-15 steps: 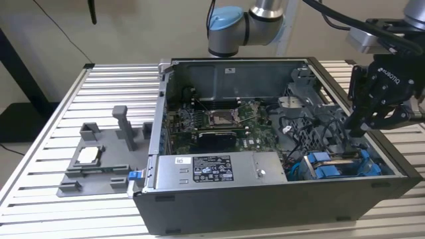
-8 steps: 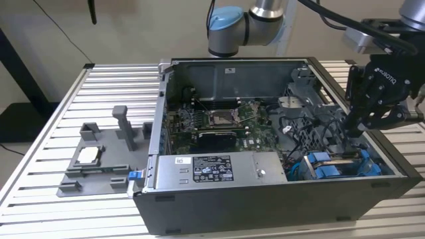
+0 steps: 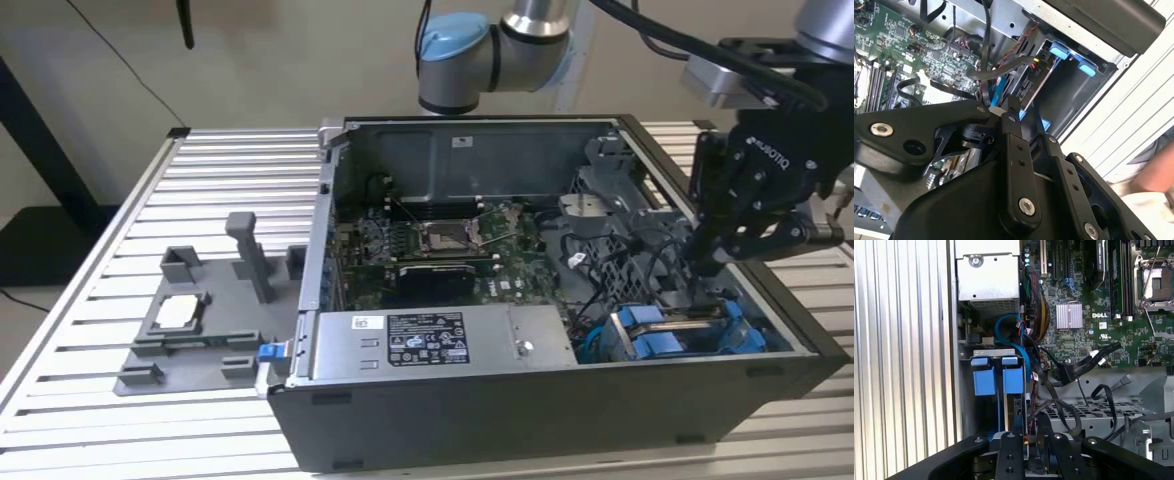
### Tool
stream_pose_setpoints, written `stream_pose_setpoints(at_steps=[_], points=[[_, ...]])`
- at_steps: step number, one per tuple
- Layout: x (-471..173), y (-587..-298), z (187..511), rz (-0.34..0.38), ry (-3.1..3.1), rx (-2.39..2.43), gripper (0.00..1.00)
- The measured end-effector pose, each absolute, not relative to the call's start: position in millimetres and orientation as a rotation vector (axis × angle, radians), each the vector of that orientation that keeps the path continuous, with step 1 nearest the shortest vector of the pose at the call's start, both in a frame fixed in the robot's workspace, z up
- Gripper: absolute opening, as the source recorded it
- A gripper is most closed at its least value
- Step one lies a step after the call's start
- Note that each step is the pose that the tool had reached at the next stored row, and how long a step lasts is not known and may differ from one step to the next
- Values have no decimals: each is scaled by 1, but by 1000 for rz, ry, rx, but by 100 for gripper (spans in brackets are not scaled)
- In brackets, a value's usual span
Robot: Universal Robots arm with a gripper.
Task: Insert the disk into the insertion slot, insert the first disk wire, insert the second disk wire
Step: 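Insert the second disk wire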
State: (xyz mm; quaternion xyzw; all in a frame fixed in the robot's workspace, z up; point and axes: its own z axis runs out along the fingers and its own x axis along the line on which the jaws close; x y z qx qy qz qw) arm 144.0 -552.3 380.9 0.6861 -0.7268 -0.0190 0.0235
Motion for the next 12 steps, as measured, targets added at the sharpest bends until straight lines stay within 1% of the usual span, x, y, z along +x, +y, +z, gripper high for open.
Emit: stream_pose_setpoints(at_steps=[12], points=[[142,-552,381,-58,-2249,2123,27]])
